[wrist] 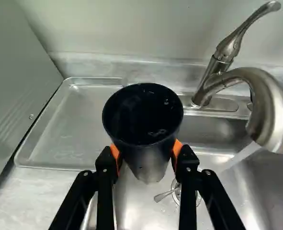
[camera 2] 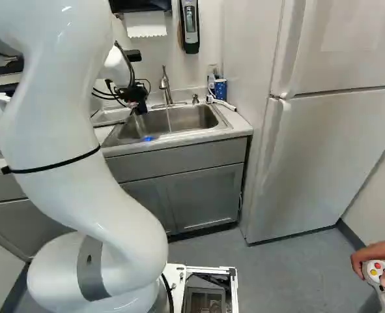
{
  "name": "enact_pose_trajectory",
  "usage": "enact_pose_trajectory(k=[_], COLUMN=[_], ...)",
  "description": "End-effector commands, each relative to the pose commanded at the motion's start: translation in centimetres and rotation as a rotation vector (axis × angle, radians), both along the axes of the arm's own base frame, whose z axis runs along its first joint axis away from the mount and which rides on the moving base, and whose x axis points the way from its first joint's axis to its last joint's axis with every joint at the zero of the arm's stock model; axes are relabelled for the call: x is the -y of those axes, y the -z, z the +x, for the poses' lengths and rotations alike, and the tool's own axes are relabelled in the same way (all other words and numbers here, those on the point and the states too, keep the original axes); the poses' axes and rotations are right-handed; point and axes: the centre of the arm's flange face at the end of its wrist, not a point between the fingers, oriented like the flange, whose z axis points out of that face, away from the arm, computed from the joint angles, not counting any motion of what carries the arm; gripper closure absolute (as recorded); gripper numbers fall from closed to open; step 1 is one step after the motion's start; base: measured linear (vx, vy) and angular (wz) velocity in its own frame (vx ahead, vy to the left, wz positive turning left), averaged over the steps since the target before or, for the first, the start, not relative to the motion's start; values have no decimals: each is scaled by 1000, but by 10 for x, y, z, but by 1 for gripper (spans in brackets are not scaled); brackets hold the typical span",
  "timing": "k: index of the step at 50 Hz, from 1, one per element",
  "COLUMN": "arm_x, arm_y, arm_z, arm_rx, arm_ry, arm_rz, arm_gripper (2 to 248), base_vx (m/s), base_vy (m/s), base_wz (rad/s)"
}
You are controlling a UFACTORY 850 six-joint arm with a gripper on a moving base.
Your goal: Rinse the cup and place it in the tray
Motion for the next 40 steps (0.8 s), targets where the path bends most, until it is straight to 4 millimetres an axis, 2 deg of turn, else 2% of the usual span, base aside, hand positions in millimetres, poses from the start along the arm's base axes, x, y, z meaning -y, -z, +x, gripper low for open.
enact_pose_trajectory(k=[14, 40], arm_x=[-6, -4], arm_y=[-17, -47], arm_z=[-3, -9], arm_rx=[36, 84], arm_ry=[-10, -10], arm_rz=[12, 29], arm_gripper=[129, 129], base_vx=[0, 0], base_vy=[0, 0], base_wz=[0, 0])
